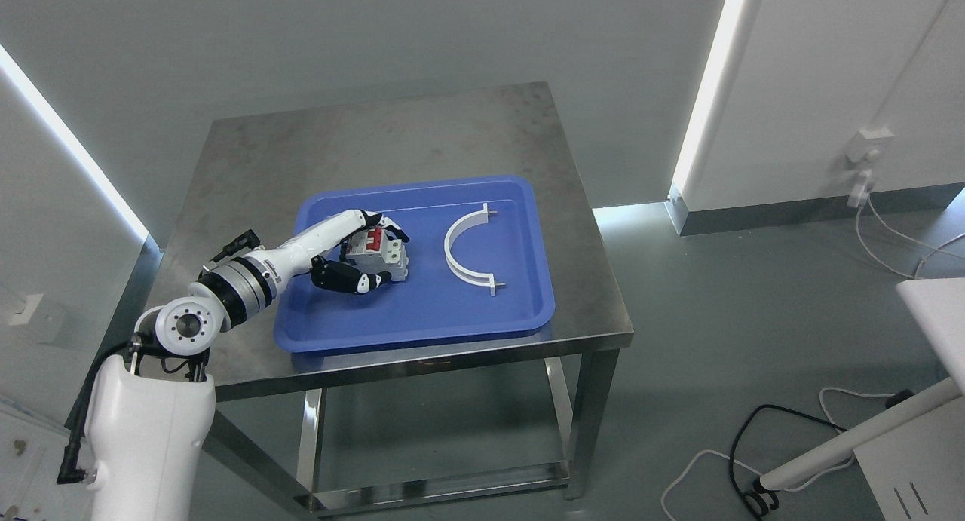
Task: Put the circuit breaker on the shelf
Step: 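Lift the circuit breaker up out of the tray with the left hand, then carry the breaker in the left hand over the upper blue bin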
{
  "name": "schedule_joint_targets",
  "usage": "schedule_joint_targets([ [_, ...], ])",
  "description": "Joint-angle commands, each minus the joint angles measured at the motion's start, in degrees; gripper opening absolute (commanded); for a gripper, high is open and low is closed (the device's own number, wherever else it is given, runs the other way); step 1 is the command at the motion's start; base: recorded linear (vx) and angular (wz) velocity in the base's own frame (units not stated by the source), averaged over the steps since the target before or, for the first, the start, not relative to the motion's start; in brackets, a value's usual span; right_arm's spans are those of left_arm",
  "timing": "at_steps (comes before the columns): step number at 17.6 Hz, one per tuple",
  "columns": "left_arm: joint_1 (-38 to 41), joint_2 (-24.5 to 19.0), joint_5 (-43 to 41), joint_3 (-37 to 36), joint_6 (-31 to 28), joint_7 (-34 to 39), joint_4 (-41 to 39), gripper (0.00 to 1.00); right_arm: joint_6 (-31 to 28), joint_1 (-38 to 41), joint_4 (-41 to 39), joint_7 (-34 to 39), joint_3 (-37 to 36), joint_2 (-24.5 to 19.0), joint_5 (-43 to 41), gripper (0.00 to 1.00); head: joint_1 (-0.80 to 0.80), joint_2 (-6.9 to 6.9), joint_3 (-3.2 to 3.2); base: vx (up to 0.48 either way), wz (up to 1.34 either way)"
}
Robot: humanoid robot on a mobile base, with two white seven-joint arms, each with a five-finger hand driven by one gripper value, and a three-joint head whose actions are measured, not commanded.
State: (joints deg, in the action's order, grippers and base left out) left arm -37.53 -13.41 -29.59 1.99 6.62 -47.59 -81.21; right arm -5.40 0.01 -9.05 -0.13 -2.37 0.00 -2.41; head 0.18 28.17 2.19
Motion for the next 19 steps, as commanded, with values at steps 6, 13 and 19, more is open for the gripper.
schedule_joint_targets([
  [6,-0.4,12.4,17.0,18.7,11.4,34.1,-2.4,0.05,2.7,0.9,0.0,0.0,0.0,1.0,0.0,1.0,0.0,0.0,0.0,0.003,-0.01],
  [13,10.1,12.4,19.2,18.7,8.2,37.2,-16.4,0.04,2.7,0.9,0.0,0.0,0.0,1.0,0.0,1.0,0.0,0.0,0.0,-0.265,-0.14],
  [19,8.4,12.4,19.4,20.9,3.9,37.0,-16.7,0.04,2.7,0.9,-0.1,0.0,0.0,1.0,0.0,1.0,0.0,0.0,0.0,-0.607,0.25],
])
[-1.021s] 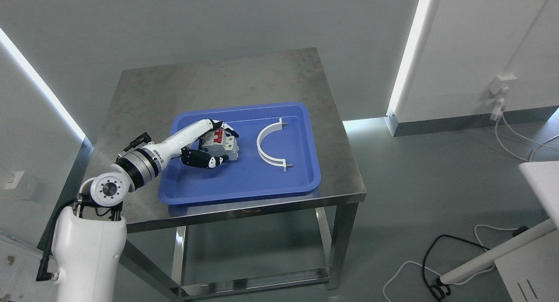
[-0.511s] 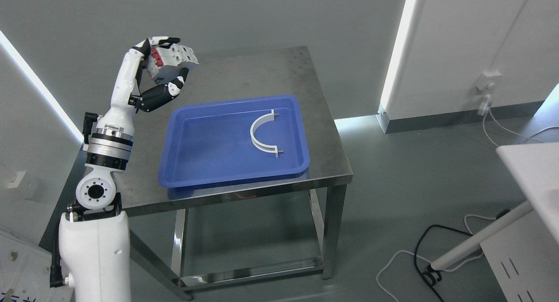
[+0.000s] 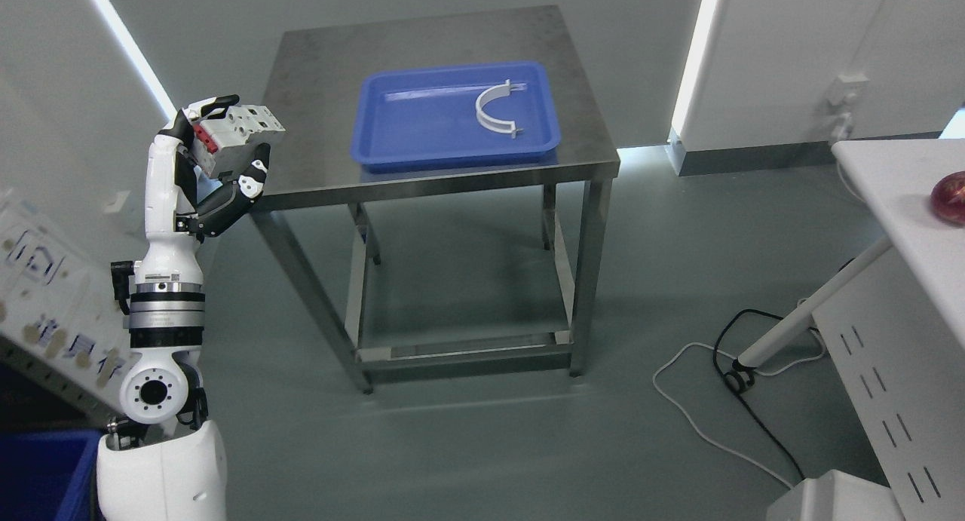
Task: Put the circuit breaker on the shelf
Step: 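Carry the breaker in the left hand over the upper blue bin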
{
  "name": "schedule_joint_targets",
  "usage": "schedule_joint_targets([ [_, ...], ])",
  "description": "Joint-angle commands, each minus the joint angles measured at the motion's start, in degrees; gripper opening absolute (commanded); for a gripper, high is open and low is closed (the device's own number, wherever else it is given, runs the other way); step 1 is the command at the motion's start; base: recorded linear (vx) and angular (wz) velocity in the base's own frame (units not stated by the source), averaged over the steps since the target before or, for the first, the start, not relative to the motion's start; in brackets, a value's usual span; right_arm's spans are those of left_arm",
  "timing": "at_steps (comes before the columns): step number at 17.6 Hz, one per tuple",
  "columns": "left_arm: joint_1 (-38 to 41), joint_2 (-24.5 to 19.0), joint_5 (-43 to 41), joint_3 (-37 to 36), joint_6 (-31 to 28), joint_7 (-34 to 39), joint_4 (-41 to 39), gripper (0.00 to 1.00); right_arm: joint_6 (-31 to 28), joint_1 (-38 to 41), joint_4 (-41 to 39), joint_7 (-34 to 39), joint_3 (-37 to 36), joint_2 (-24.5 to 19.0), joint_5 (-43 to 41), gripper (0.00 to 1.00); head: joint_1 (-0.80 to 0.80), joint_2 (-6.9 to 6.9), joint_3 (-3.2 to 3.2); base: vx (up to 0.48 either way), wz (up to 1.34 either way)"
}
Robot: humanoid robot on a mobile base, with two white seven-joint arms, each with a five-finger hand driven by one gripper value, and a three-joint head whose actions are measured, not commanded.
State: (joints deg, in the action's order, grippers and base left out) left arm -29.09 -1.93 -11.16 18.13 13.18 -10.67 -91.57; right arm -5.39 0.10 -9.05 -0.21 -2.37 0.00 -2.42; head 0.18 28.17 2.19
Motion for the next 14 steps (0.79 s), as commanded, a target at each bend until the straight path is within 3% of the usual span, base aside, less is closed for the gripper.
schedule_joint_targets([
  [1,-1.6,0.9,1.0,5.0,-3.8,0.0,-6.3,0.04,2.7,0.8,0.0,0.0,0.0,1.0,0.0,1.0,0.0,0.0,0.0,-0.691,0.55],
  [5,-2.9,0.9,1.0,4.8,-3.9,-1.1,-6.4,0.04,2.7,0.9,0.0,0.0,0.0,1.0,0.0,1.0,0.0,0.0,0.0,-0.594,1.42],
  [8,-7.4,0.9,1.0,0.9,-4.3,-6.9,-6.4,0.04,2.7,0.8,0.0,0.0,0.0,1.0,0.0,1.0,0.0,0.0,0.0,-0.375,2.08],
  [14,-16.0,0.9,0.6,-1.8,-19.2,-3.1,-6.2,0.04,2.7,0.8,0.0,0.0,0.0,1.0,0.0,1.0,0.0,0.0,0.0,-0.165,1.78],
])
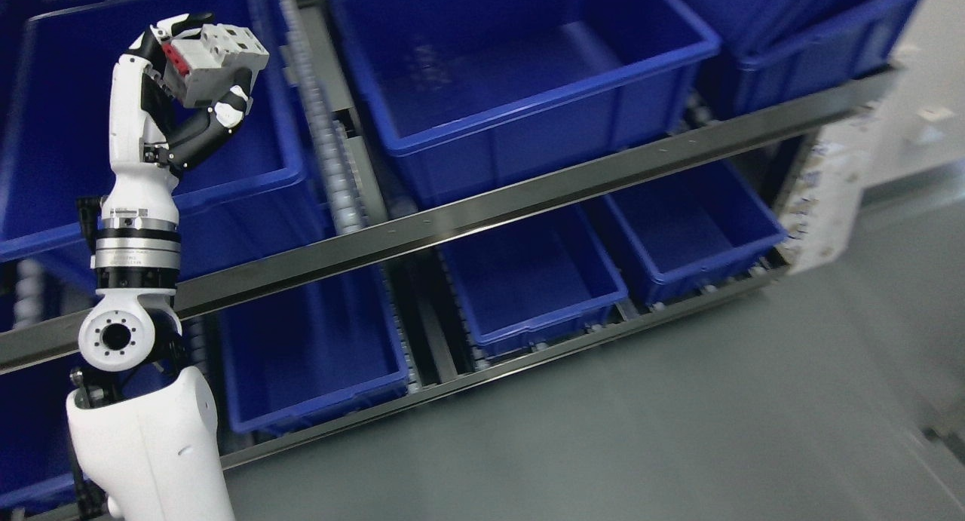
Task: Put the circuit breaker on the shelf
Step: 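Carry the breaker in the left hand over the upper blue bin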
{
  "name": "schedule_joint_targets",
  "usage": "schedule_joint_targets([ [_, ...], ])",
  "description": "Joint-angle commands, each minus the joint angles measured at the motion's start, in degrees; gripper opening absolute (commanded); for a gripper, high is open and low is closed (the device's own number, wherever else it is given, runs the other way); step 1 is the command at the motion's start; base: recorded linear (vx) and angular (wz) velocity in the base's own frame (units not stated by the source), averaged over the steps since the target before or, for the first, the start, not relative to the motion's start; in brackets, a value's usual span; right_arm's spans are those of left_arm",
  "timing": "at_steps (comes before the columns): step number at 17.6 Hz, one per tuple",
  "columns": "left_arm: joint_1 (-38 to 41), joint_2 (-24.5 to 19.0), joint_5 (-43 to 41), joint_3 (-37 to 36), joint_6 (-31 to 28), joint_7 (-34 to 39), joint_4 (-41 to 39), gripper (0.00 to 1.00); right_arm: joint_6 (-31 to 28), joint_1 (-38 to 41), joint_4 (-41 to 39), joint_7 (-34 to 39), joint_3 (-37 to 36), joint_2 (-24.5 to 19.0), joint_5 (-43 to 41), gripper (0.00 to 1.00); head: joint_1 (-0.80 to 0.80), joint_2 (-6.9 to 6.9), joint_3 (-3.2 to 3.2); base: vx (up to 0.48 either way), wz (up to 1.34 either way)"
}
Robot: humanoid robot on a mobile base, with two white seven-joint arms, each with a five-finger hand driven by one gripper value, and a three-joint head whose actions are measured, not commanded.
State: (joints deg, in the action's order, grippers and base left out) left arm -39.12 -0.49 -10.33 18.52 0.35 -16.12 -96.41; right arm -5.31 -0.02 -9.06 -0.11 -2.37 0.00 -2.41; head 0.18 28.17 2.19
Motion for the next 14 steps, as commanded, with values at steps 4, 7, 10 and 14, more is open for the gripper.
schedule_joint_targets([
  [4,-12.2,-0.5,-0.3,0.1,-17.0,2.5,3.7,0.04,2.6,0.9,-0.1,-0.1,0.0,1.0,0.0,1.0,0.0,0.0,0.0,0.035,0.85],
  [7,-16.1,-3.0,-0.3,-0.3,-17.2,2.1,13.0,0.04,2.6,0.9,0.0,-0.1,0.0,1.0,0.0,1.0,0.0,0.0,0.0,0.085,0.25],
  [10,-18.9,-3.2,-0.3,-0.3,-17.2,2.3,22.0,0.06,2.6,0.9,0.0,-0.1,0.0,1.0,0.0,1.0,0.0,0.0,0.0,0.077,0.07],
  [14,-23.8,-3.8,-3.2,0.5,-17.1,3.5,34.2,0.05,2.6,0.9,0.0,-0.1,0.0,1.0,0.0,1.0,0.0,0.0,0.0,0.073,0.02],
])
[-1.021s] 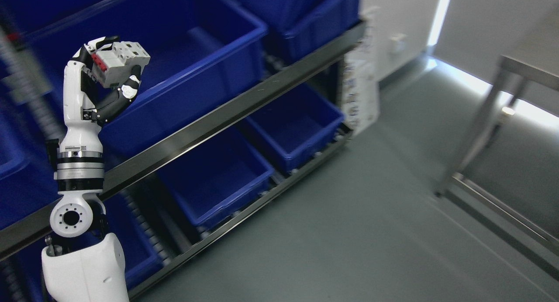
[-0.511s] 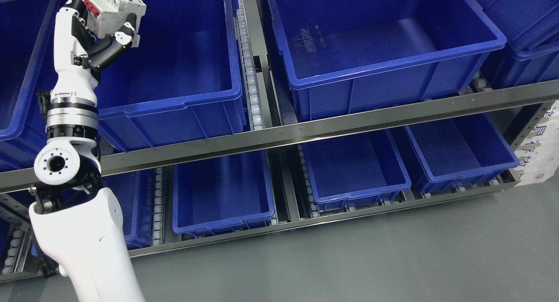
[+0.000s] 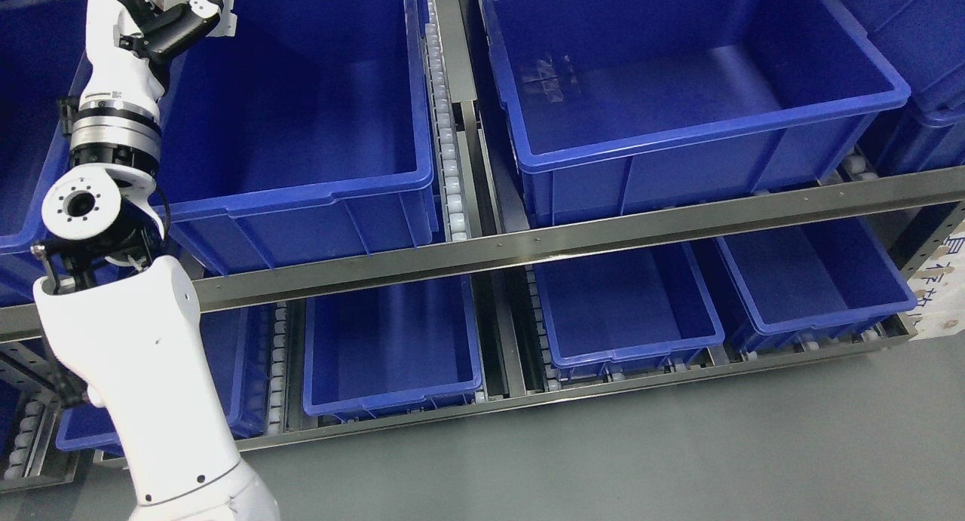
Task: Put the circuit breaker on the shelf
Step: 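Carry the breaker in the left hand over the upper blue bin, then open the left hand to release the breaker into the bin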
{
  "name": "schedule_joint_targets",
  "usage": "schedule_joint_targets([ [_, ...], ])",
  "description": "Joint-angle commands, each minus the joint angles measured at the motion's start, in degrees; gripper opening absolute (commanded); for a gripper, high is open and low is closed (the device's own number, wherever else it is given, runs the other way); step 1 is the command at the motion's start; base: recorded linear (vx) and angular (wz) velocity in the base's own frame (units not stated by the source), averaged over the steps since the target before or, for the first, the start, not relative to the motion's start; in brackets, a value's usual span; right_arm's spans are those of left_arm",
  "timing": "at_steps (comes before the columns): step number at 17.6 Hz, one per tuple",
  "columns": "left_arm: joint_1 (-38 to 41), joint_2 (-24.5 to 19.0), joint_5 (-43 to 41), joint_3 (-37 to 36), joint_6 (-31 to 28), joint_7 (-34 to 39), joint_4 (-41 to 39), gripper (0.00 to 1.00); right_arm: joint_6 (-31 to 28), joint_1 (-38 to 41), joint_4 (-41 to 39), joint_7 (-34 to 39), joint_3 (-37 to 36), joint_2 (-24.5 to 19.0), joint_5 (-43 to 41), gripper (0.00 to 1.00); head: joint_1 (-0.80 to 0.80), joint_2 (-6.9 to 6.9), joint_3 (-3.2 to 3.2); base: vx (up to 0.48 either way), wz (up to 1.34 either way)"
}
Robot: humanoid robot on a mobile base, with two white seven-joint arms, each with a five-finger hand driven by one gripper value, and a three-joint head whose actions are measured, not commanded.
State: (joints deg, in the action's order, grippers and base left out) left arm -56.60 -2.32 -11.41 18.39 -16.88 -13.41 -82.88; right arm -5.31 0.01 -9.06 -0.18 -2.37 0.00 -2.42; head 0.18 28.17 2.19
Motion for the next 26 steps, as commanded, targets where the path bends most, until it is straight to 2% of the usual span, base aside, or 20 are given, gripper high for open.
schedule_joint_targets([
  [1,-7.4,-2.2,-2.2,0.6,0.1,2.0,22.6,0.05,2.6,0.9,0.0,0.0,0.0,1.0,0.0,1.0,0.0,0.0,0.0,0.063,-0.05],
  [5,-11.9,-2.4,-2.3,0.6,0.0,4.5,30.4,0.06,2.6,0.9,0.0,0.0,0.0,1.0,0.0,1.0,0.0,0.0,0.0,0.03,0.02],
  [9,-19.2,-4.1,-2.2,0.5,-1.0,11.2,46.1,0.07,2.6,0.9,0.0,0.0,0.0,1.0,0.0,1.0,0.0,0.0,0.0,0.0,0.0],
  [12,-23.3,-4.4,-2.1,0.3,-0.6,16.8,56.6,0.11,2.6,0.9,0.0,0.0,0.0,1.0,0.0,1.0,0.0,0.0,0.0,-0.001,0.0],
  [14,-23.4,-4.4,-2.2,-0.2,1.2,16.8,62.0,0.13,2.6,0.9,0.0,0.0,0.0,1.0,0.0,1.0,0.0,0.0,0.0,-0.001,-0.01],
  [16,-23.4,-5.2,-2.2,-2.6,5.6,16.5,67.4,0.13,2.6,0.9,0.0,0.0,0.0,1.0,0.0,1.0,0.0,0.0,0.0,0.0,0.0],
  [21,-23.2,-6.0,-2.1,-5.5,6.8,16.5,68.9,0.21,2.6,0.9,0.0,0.0,0.0,1.0,0.0,1.0,0.0,0.0,0.0,0.0,0.0],
  [26,-25.3,-6.0,-2.2,-5.7,6.2,16.4,68.9,0.46,2.6,0.9,0.0,0.0,0.0,1.0,0.0,1.0,0.0,0.0,0.0,0.0,0.0],
])
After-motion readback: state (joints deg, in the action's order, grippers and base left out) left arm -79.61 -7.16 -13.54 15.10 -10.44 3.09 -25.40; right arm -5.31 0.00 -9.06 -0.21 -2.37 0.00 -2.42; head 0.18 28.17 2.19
